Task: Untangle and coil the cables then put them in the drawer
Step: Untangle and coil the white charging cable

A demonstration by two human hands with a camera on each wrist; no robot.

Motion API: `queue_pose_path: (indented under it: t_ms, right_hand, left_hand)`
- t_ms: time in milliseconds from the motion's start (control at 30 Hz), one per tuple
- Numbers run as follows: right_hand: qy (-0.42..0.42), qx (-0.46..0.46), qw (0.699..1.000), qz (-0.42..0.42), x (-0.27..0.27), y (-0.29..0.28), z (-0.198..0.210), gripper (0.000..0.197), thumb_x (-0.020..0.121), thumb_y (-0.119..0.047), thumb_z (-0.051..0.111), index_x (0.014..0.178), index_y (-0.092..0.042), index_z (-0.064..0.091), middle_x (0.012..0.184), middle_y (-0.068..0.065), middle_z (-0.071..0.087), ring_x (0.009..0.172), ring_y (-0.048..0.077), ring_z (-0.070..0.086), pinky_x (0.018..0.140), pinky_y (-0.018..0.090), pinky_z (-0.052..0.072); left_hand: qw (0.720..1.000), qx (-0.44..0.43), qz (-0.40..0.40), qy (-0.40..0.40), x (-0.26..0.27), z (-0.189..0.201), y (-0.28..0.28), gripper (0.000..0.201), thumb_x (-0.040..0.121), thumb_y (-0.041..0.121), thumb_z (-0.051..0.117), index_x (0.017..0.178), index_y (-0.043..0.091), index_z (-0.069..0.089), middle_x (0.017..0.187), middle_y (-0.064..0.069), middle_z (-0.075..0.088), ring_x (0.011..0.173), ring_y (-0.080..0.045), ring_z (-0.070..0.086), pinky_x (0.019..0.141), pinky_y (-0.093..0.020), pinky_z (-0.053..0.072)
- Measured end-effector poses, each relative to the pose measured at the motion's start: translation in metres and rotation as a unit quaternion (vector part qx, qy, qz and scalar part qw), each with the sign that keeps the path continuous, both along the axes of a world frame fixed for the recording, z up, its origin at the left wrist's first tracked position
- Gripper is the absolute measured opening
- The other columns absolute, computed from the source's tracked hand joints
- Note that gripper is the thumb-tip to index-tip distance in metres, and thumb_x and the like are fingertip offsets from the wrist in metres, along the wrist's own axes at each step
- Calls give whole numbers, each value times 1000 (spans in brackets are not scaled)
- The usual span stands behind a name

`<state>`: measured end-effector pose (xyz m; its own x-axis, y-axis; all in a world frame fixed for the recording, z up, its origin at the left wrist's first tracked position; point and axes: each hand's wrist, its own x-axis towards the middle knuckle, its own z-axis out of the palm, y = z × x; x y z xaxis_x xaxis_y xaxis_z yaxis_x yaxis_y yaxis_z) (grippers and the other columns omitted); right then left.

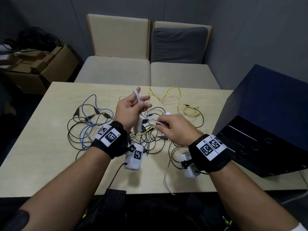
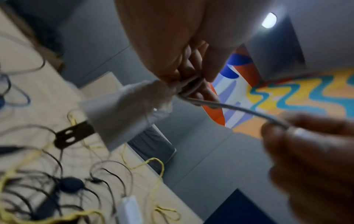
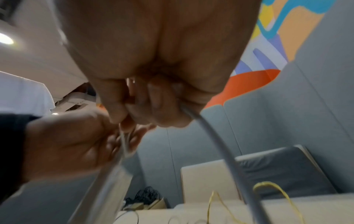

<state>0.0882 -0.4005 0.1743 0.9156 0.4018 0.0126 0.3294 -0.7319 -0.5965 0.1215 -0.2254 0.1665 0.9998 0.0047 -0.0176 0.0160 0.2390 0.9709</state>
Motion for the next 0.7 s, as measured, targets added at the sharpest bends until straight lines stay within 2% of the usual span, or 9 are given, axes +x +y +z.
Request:
queue_pose_path:
  t_ms: [133,267,367,500,600,700]
  right_hand:
    - [-20,-27,999,1,5,-6,14,12,91,-29,59,80,-24,61,62,-7,53,62,12,48,62,34,43]
    - [-30,-40,999,5,11,-10,22,12,90,-29,61,81,-23,63,63,-11,52,63,7,48,62,34,43]
    - [-65,-45,997,16,16,-10,24,12,90,-28,62,83,-19,63,72,-10,55,72,11,49,67,33,43]
    - [-101,-13,995,24,21,-7,21,10,92,-22,61,86,-14,63,80,-8,53,77,11,47,69,27,38]
    - [-107,11,994,8,21,-6,20,11,91,-22,61,87,-14,55,75,-10,46,71,9,42,64,25,36]
    - [-103,54,993,-8,21,-5,17,16,92,-22,62,86,-13,50,69,-12,43,65,3,42,59,16,32]
  left_hand:
    - [993,78,-81,22,-5,-3,5,44,95,-7,43,138,1,42,88,-12,66,60,-10,63,63,-18,50]
    - [975,135,-172,35,-10,0,5,40,94,-8,40,133,-2,47,75,-13,63,56,-13,57,60,-22,45]
    - [963,142,-224,46,-11,3,4,33,94,-8,38,123,-4,54,69,-16,58,54,-18,55,59,-25,45]
    - [942,153,-297,21,-13,7,5,26,96,1,38,91,9,62,65,-12,51,51,-14,43,52,-20,35]
    - [943,126,-306,43,-16,7,6,21,93,14,42,88,8,61,55,-2,45,49,-12,36,50,-22,28]
    - [947,76,-304,69,-16,9,8,20,93,12,40,86,5,57,50,4,37,45,-9,28,44,-21,20]
